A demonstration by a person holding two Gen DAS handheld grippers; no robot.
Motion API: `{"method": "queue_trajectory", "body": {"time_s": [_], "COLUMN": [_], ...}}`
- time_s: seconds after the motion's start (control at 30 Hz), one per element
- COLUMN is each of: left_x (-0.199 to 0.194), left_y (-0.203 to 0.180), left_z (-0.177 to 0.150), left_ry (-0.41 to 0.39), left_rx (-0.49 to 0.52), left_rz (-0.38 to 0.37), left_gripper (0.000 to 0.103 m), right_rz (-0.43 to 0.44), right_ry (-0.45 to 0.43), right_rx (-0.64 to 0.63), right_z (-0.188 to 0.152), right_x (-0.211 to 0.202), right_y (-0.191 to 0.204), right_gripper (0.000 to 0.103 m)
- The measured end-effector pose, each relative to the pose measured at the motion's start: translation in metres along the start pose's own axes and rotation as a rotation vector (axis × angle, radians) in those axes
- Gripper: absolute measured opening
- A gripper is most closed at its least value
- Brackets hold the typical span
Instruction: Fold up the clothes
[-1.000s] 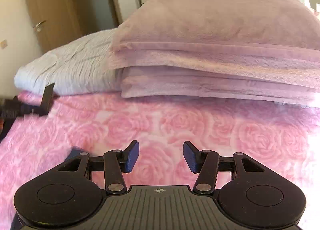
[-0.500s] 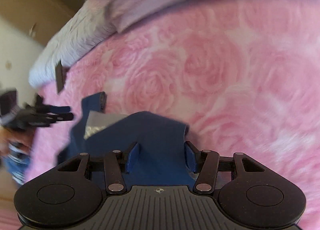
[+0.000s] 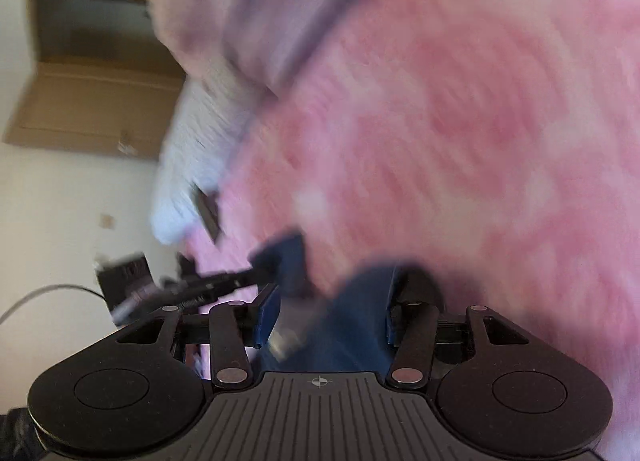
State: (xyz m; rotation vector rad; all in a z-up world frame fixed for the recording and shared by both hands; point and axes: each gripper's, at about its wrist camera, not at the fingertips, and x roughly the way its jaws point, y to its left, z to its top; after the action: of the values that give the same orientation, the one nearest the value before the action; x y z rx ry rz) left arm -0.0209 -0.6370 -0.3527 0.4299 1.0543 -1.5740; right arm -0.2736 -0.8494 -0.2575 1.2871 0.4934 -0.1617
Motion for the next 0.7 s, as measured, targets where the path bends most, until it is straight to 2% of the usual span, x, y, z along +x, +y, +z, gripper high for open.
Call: {"method": "queue_trajectory", "body": {"time_s": [0.07, 0.1, 0.13, 0.17, 0.23, 0.3, 0.33, 0.37, 0.53, 0.6, 0.63, 0.7], "left_x": [-0.022, -0.026, -0.027, -0.023, -0.015, -0.007, -0.003, 0.001, 0.035, 0.039, 0.039, 0.039], "left_y": [0.004, 0.007, 0.009, 0.011, 0.014, 0.013, 0.013, 0.014, 0.026, 0.027, 0.026, 0.023], "left_z": [0.011, 0.014, 0.016, 0.016, 0.014, 0.006, 0.001, -0.004, -0.021, -0.022, -0.02, -0.015], "left_ry": [-0.146, -0.175, -0.188, -0.162, -0.111, -0.053, -0.025, 0.004, 0.183, 0.18, 0.183, 0.182], "left_rx": [-0.033, -0.041, -0.049, -0.056, -0.066, -0.05, -0.047, -0.051, -0.097, -0.118, -0.129, -0.145], "left_rz": [-0.002, 0.011, 0.025, 0.043, 0.073, 0.067, 0.065, 0.07, 0.144, 0.116, 0.079, 0.003], "left_gripper": [0.0, 0.0, 0.0, 0.0, 0.003, 0.012, 0.029, 0.038, 0.039, 0.041, 0.041, 0.03], "right_rz": [0.061, 0.073, 0.057, 0.028, -0.053, -0.147, -0.164, -0.175, -0.284, -0.324, -0.312, -0.263], "right_ry": [-0.2, -0.295, -0.347, -0.36, -0.311, -0.234, -0.209, -0.183, -0.105, -0.072, -0.047, 0.008], "right_rx": [-0.148, -0.212, -0.239, -0.241, -0.216, -0.194, -0.192, -0.189, -0.202, -0.215, -0.216, -0.195], "right_z": [0.01, 0.014, 0.017, 0.021, 0.023, 0.018, 0.013, 0.008, -0.003, -0.003, -0.002, 0.001], "right_x": [-0.024, -0.035, -0.041, -0.042, -0.035, -0.025, -0.022, -0.02, -0.007, 0.0, 0.004, 0.014], "right_y": [0.026, 0.037, 0.041, 0.041, 0.033, 0.023, 0.018, 0.013, 0.0, -0.004, -0.008, -0.014], "right_gripper": [0.052, 0.052, 0.053, 0.053, 0.053, 0.053, 0.053, 0.053, 0.053, 0.053, 0.053, 0.053]}}
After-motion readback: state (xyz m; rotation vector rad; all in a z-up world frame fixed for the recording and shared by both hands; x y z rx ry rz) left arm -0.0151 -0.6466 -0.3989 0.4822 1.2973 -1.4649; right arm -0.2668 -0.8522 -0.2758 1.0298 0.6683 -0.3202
